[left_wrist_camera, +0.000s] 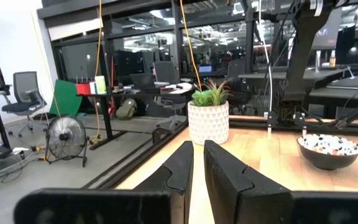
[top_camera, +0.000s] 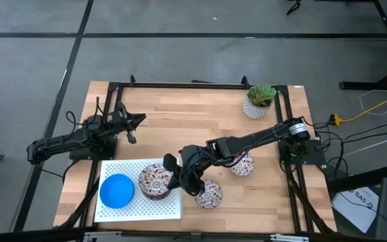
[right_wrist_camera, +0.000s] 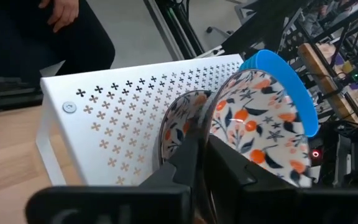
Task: Pick & Place Mini bowls
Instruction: Stack the orange patterned bowl on the orange patterned bowl on the shelf
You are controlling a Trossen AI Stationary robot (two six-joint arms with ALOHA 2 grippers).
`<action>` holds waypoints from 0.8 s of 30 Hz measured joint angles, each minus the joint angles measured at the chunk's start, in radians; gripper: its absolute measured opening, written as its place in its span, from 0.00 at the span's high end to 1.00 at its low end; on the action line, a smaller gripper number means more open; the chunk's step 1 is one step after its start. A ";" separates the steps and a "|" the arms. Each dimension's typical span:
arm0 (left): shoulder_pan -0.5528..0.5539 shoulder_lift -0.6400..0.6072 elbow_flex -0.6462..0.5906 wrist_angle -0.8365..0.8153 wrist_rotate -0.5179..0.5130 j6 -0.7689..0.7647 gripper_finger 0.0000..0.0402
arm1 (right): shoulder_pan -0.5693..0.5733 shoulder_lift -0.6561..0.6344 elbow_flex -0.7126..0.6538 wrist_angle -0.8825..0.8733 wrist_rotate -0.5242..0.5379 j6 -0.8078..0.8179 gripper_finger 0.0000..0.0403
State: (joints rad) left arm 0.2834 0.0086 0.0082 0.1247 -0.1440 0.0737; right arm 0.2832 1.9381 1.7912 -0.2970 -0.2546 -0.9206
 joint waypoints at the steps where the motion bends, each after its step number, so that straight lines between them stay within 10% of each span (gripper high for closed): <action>1: 0.000 0.001 0.000 -0.001 0.000 0.000 0.91 | 0.000 0.000 0.000 0.000 0.000 0.001 0.91; 24: 0.000 0.001 0.000 -0.002 0.000 0.000 0.92 | 0.000 0.000 0.000 0.020 0.000 0.077 0.90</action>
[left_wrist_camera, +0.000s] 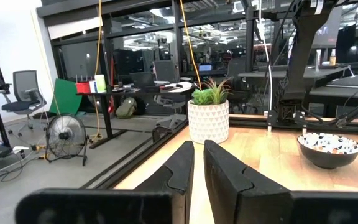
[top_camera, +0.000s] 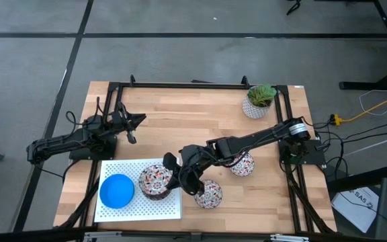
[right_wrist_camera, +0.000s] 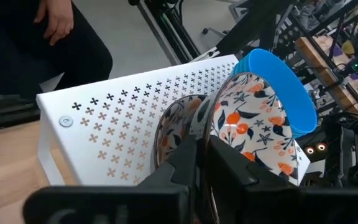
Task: Pick & Place Mini bowls
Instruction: Stack the orange patterned bowl on the orange patterned bowl on the shelf, then stack the orange patterned bowl on top of the stacked orange patterned bowls on the shelf
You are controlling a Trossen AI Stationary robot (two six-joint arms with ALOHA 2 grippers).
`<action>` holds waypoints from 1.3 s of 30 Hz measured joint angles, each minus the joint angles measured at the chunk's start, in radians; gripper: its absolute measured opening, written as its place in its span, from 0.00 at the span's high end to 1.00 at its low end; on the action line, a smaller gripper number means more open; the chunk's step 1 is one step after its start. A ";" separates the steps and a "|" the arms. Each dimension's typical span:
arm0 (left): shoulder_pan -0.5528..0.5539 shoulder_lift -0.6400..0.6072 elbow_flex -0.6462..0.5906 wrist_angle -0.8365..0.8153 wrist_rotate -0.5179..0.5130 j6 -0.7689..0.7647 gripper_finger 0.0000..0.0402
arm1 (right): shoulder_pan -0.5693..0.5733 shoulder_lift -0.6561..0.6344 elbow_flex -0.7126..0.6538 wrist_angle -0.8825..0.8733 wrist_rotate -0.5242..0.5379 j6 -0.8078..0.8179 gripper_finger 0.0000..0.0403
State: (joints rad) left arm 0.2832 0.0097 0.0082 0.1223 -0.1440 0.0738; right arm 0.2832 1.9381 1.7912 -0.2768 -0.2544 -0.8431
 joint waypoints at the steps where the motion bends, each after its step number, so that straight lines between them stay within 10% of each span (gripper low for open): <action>1: 0.000 0.000 0.000 0.000 0.000 0.000 0.92 | 0.000 0.000 0.000 0.000 0.000 0.000 0.90; 16: 0.000 0.000 0.000 0.000 0.000 0.000 0.92 | 0.005 -0.003 0.000 0.019 0.158 0.047 0.61; 39: 0.000 0.000 0.000 0.000 0.000 0.000 0.92 | 0.078 -0.053 0.000 -0.121 0.348 0.165 0.73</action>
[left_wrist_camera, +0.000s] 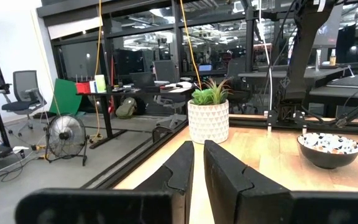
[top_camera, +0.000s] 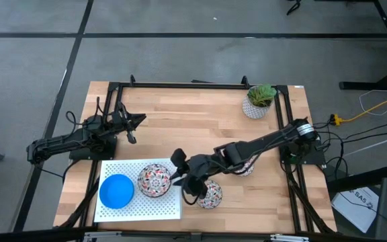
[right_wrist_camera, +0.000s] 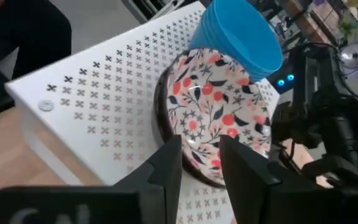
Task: Pick & Place Mini bowls
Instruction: Stack the orange patterned bowl on top of the stacked orange patterned bowls on the shelf
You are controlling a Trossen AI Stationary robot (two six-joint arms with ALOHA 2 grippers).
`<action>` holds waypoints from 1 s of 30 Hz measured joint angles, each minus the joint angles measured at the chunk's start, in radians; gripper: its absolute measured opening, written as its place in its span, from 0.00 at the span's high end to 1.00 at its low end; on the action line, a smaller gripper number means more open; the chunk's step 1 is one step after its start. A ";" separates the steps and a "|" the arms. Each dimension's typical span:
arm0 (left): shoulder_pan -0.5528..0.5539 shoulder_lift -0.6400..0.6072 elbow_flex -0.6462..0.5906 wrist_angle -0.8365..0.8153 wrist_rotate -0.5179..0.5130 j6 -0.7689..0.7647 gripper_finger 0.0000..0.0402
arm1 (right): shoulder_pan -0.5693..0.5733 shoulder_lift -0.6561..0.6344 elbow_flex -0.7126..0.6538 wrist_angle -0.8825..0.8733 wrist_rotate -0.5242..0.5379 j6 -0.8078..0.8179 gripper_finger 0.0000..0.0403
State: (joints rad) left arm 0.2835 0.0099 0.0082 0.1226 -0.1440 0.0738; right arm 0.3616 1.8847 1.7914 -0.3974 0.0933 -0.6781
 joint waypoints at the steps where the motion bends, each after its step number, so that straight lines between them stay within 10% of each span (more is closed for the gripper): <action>1: 0.000 0.000 0.000 0.000 0.000 0.000 0.92 | 0.007 -0.009 0.000 -0.012 0.002 0.008 0.73; 30: 0.000 0.000 0.000 0.000 0.000 0.000 0.91 | 0.055 -0.042 0.001 -0.607 0.034 1.202 0.73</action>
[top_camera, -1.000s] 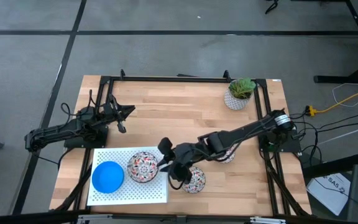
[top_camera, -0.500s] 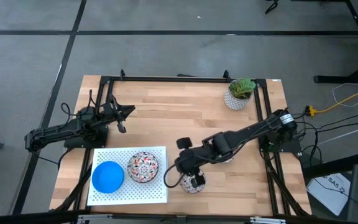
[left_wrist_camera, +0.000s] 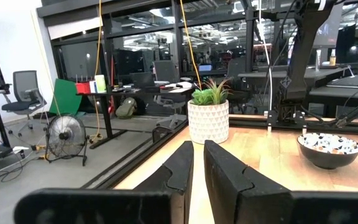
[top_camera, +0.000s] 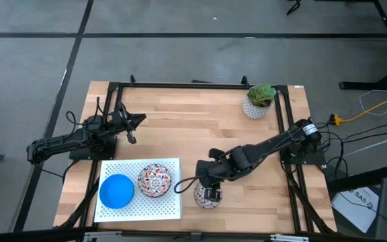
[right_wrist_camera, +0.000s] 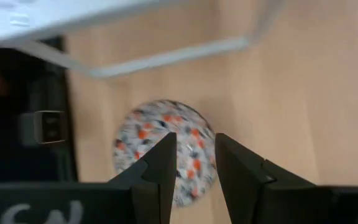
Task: Pick & Place Mini bowls
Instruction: Stack the orange patterned bowl on top of the stacked orange patterned bowls on the shelf
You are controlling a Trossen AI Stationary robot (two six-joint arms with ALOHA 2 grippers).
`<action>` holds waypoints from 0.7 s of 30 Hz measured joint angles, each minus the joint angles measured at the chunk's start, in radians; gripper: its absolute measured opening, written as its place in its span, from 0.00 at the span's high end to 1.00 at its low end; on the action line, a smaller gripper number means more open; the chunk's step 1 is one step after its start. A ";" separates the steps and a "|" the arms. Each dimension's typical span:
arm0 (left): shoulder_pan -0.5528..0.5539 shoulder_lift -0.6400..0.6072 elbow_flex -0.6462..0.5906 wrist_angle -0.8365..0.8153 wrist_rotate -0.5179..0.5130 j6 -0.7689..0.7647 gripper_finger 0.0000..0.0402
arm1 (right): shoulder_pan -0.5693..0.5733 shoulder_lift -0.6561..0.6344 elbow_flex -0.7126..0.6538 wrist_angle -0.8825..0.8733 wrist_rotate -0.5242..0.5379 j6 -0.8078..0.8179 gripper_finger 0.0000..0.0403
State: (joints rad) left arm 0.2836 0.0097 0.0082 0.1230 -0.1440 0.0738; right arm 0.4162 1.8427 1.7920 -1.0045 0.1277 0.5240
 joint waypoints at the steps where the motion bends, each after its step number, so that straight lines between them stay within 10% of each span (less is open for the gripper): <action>1: 0.000 0.000 0.000 0.000 0.000 0.000 0.91 | 0.006 0.000 0.000 -0.028 0.022 0.039 0.73; 7: 0.000 0.000 0.000 0.000 0.000 0.000 0.92 | 0.045 0.000 -0.052 -0.087 0.162 0.259 0.73; 21: 0.000 0.000 0.000 0.000 0.000 0.000 0.92 | 0.056 0.001 -0.291 -0.208 0.121 0.604 0.73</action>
State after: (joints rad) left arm 0.2833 0.0097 0.0082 0.1226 -0.1440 0.0738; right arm 0.4721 1.8439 1.5009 -1.2124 0.2491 1.1282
